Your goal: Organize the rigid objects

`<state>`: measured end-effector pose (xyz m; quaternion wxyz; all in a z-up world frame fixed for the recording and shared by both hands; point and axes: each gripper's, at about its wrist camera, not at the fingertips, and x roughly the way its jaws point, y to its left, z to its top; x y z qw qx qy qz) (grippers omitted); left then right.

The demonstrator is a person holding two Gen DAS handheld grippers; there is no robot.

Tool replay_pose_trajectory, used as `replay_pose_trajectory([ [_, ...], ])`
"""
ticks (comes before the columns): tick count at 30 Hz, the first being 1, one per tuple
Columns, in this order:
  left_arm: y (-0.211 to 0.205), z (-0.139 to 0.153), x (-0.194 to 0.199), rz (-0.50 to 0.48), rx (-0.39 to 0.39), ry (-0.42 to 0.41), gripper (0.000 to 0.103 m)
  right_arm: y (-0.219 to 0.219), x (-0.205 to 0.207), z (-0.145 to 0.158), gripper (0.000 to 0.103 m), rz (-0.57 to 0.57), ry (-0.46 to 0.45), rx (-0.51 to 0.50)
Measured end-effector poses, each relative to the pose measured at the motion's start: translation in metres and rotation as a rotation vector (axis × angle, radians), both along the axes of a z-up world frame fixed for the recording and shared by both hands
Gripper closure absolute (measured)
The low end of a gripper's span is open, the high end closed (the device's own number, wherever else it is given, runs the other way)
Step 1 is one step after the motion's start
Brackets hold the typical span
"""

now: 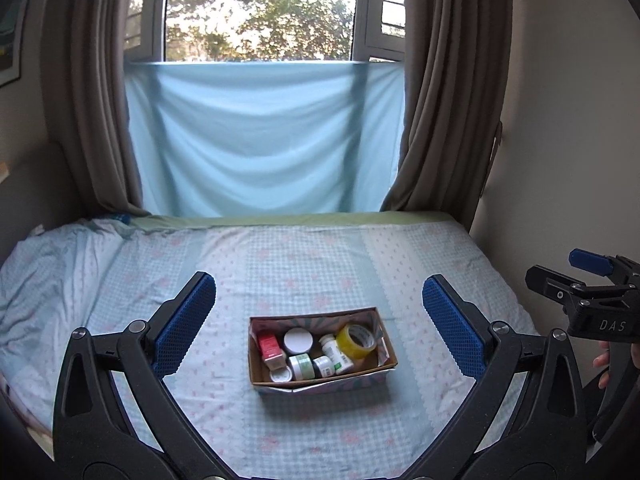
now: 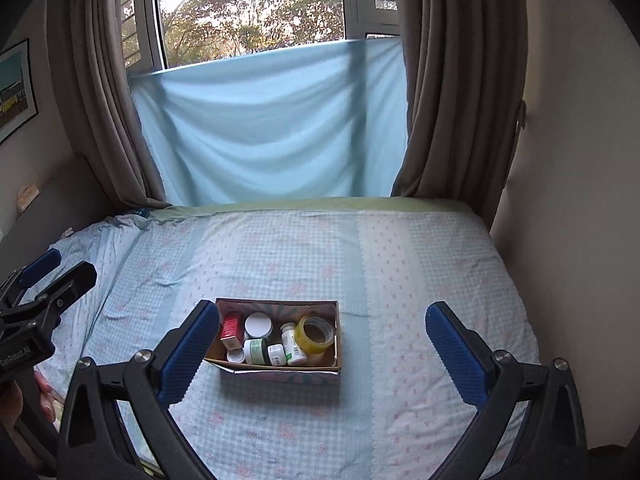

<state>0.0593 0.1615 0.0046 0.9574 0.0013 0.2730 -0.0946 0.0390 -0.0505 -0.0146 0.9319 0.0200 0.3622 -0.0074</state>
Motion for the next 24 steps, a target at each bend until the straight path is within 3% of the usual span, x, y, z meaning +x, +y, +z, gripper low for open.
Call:
replay_pose_trajectory([
  [9,-0.022,0.003,-0.041,0.032,-0.018,-0.071,0.000,-0.024,-0.031,0.007,0.000,-0.026,-0.071,-0.018],
  [24,-0.043,0.006,-0.045,0.030,-0.011,-0.077,0.000,-0.036,-0.038,0.015,0.000,-0.043,-0.106,-0.036],
])
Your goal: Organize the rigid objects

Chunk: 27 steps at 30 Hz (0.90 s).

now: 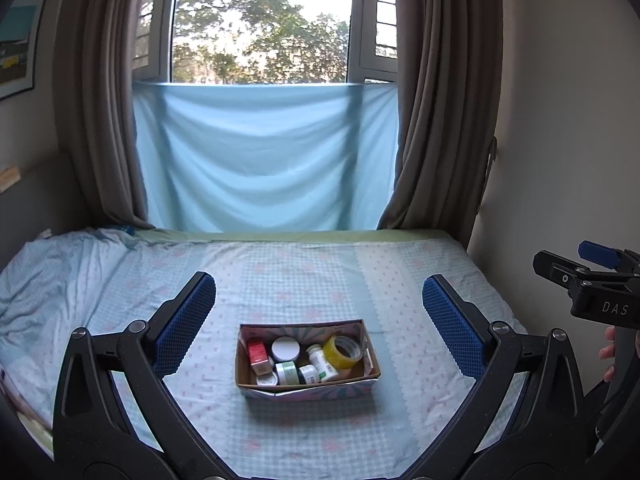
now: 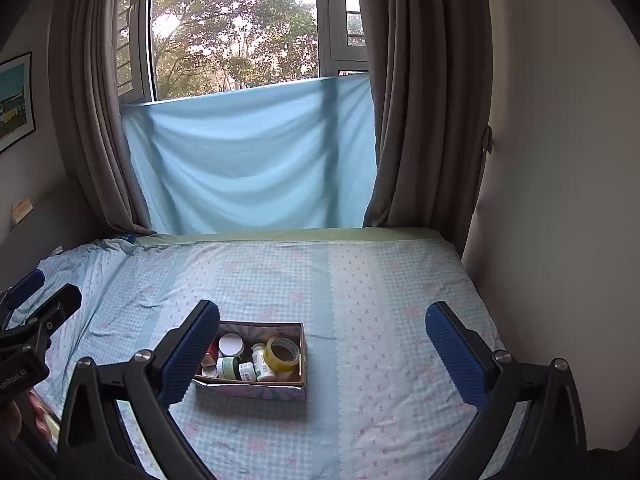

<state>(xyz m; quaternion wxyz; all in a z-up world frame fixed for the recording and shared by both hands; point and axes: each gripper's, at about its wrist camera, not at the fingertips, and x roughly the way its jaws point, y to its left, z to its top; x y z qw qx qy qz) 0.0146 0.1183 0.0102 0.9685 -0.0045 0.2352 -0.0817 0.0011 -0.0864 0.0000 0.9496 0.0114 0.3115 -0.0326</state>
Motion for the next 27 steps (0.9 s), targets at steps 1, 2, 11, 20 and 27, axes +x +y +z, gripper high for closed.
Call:
replay_pose_trajectory([
  [1,0.000,0.000,0.000,-0.001,-0.002,0.001,0.000,0.000,0.000,0.000,0.000,0.000,0.000,0.002],
  [2,-0.001,0.001,0.000,-0.003,-0.004,0.001,0.000,0.000,0.000,0.000,0.000,0.000,0.000,0.002],
  [11,-0.008,0.000,-0.003,0.000,0.025,0.001,0.000,0.000,0.001,0.000,0.000,-0.002,-0.004,0.000],
  [20,-0.009,0.003,-0.006,0.008,0.026,-0.015,0.000,-0.001,-0.001,0.000,0.000,-0.006,-0.009,-0.005],
  [27,-0.012,0.002,-0.009,0.008,0.036,-0.019,0.000,0.000,-0.006,0.001,0.000,-0.014,-0.016,-0.028],
])
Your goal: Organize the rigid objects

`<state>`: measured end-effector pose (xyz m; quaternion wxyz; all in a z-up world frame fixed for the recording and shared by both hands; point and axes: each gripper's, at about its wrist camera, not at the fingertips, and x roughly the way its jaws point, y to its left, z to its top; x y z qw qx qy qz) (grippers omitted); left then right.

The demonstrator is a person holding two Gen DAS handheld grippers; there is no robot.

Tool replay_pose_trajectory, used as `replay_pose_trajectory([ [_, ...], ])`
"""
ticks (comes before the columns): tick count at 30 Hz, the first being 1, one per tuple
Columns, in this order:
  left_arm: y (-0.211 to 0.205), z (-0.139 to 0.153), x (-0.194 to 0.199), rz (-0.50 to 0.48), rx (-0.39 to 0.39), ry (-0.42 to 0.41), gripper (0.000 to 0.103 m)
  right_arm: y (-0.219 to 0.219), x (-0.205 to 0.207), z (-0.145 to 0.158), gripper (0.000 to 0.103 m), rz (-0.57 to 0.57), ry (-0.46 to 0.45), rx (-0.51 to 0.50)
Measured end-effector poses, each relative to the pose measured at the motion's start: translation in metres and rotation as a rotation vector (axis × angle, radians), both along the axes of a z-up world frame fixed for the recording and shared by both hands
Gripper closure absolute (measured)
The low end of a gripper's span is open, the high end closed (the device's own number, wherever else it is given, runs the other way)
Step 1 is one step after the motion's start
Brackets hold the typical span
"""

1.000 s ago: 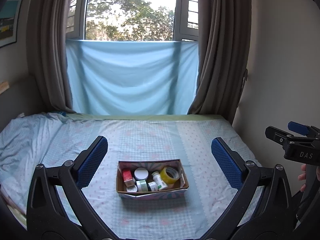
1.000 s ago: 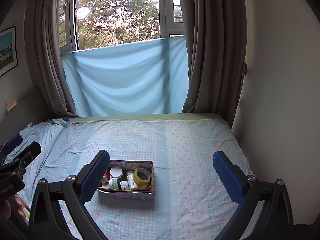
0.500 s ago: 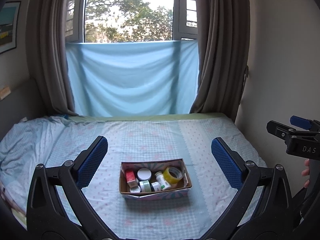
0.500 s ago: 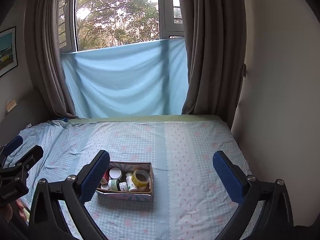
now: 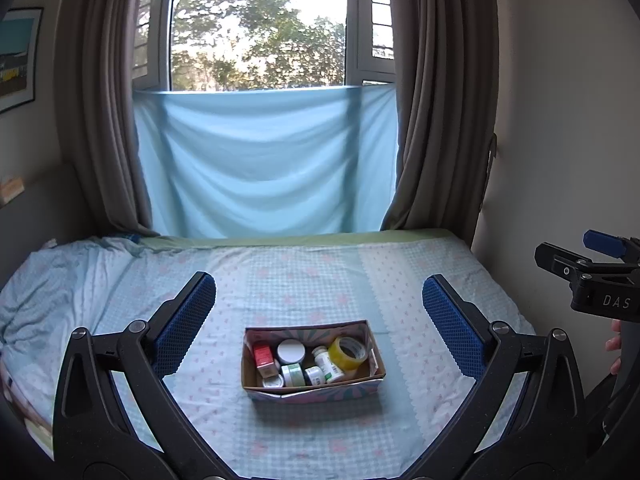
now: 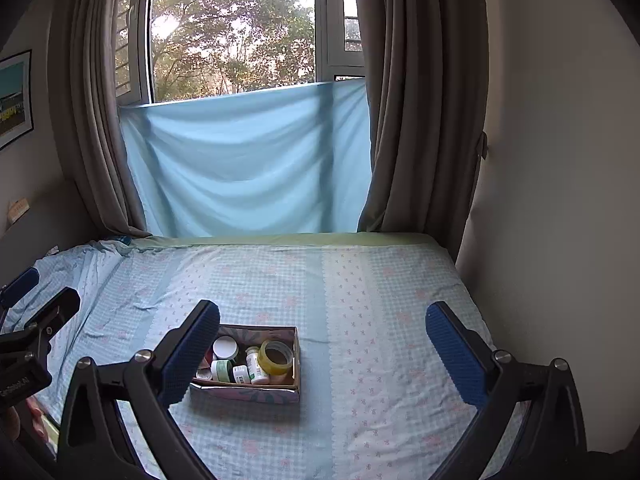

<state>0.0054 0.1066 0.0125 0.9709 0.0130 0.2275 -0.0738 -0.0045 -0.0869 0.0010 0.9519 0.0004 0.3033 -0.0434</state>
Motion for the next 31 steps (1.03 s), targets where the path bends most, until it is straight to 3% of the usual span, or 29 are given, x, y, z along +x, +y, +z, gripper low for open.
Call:
replay_pose_trajectory([
  [12,-0.006,-0.004,-0.006,-0.021,0.016,-0.006,0.000,-0.002,-0.007,0.002,0.000,-0.004,-0.007,0.007],
  [15,-0.006,-0.001,-0.012,-0.078,-0.027,-0.044,0.000,-0.001,-0.010,0.003,0.000,-0.006,-0.013,0.006],
  [31,0.001,-0.013,0.015,-0.016,-0.042,-0.018,0.000,0.000,0.013,-0.012,0.000,-0.033,0.014,0.029],
])
